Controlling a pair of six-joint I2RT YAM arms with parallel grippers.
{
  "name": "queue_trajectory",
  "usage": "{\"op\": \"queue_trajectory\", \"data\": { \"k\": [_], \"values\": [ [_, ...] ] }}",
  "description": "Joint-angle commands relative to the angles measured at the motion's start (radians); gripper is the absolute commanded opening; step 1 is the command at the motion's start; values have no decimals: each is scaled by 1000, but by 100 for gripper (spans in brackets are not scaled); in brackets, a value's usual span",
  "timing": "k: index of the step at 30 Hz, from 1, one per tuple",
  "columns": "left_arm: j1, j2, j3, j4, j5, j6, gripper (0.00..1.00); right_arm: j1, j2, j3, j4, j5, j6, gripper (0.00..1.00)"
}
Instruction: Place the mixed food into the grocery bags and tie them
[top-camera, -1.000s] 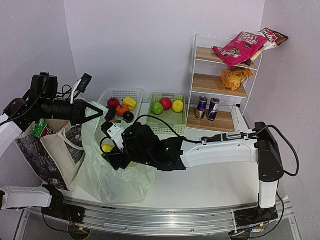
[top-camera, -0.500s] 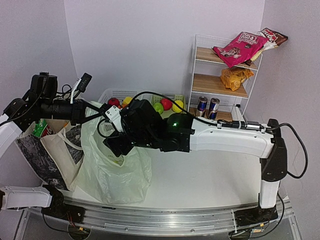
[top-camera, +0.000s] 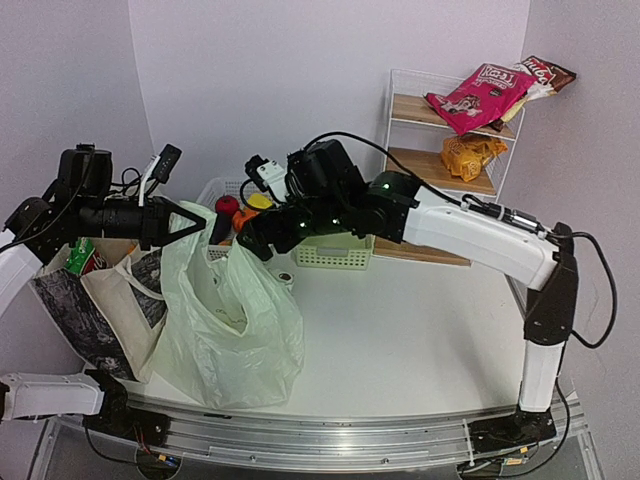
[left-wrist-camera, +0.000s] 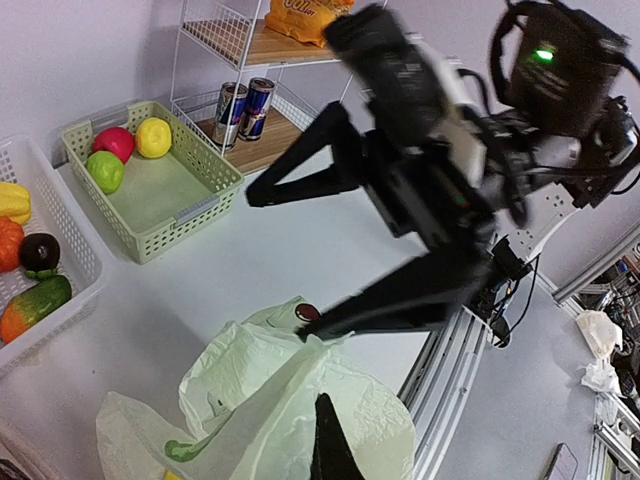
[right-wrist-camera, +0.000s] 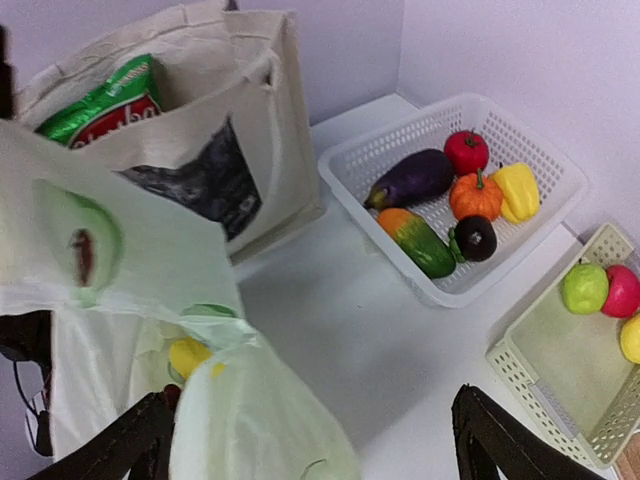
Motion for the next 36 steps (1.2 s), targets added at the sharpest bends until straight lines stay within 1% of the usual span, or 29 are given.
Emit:
{"op": "queue_trajectory", "data": {
  "k": [1,4,8,9,11,15,20,23,27,30,32,36],
  "values": [
    [5,-24,13,48,10,7,0,-21,95,90,-71,-148,9,93],
    [5,-22,13,52,11,3,0,-55,144,131,-72,-265,62,93],
    [5,-28,20,50,-2,5,0,-61,179,163,-73,-447,90,93],
    [5,-29,20,50,-3,5,0,-60,175,158,-73,-466,94,92],
    [5,-30,18,49,-5,5,0,-60,157,137,-72,-454,92,92],
    [5,-28,19,49,-2,3,0,-62,93,103,-73,-378,71,90],
    [5,-22,23,49,0,3,0,-62,-17,74,-73,-340,35,87],
    [5,-21,22,49,0,5,0,-57,-47,52,-73,-339,20,86],
    [5,-18,22,50,0,4,0,-52,-21,49,-71,-404,21,88],
    [5,-20,19,49,-1,3,0,-43,38,90,-71,-410,31,89],
    [5,-20,19,49,-2,4,0,-41,81,124,-71,-392,35,90],
    [5,-22,19,47,-7,6,0,-40,132,147,-71,-310,15,90]
  ]
}}
